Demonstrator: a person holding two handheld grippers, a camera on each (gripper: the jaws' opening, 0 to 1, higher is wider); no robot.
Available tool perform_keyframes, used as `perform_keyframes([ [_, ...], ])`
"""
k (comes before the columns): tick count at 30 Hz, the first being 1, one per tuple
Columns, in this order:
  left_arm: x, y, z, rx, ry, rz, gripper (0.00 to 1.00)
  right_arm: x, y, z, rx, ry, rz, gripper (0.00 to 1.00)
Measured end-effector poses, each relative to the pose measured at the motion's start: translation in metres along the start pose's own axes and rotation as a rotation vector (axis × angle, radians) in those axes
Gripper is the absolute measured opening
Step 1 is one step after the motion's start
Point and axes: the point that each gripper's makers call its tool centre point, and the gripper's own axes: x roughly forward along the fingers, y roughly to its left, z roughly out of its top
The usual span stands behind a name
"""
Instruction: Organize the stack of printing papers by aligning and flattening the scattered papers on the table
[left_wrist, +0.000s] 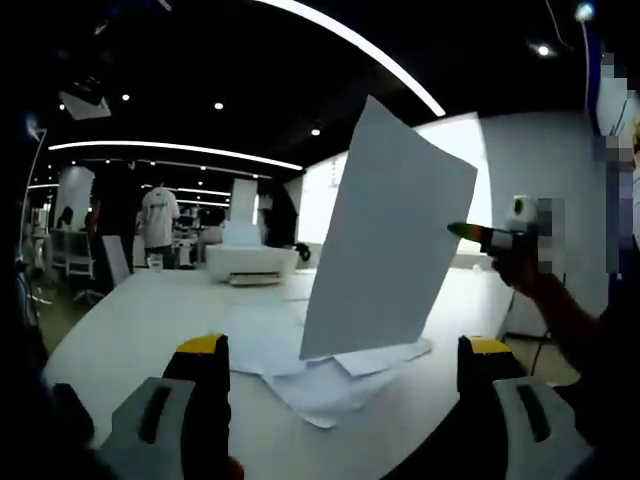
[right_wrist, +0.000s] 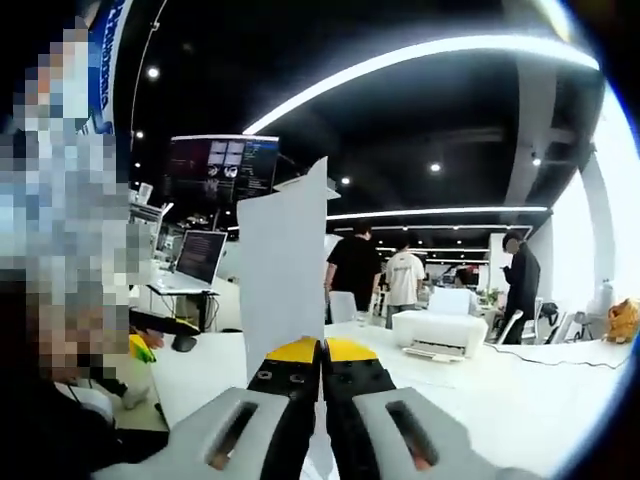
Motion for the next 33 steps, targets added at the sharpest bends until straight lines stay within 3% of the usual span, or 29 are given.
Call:
perform_keyframes([
  [23,0.001,-0.01,0.006,-0.003,-0.042,-0.043,0.94,0.004,0.02,-0.002,-0.026,0.001,0.091,0.0],
  [27,0.001,-0.016,0.013,-0.031,-0.072,-0.077,0.94,0.006,0.028,0.0,-0.04,-0.003,0.119,0.0],
  [33,-0.001,-0.021,0.026,0.006,-0.142,-0.091,0.89,0.007,0.039,0.002,-0.026,-0.005,0.174,0.0],
])
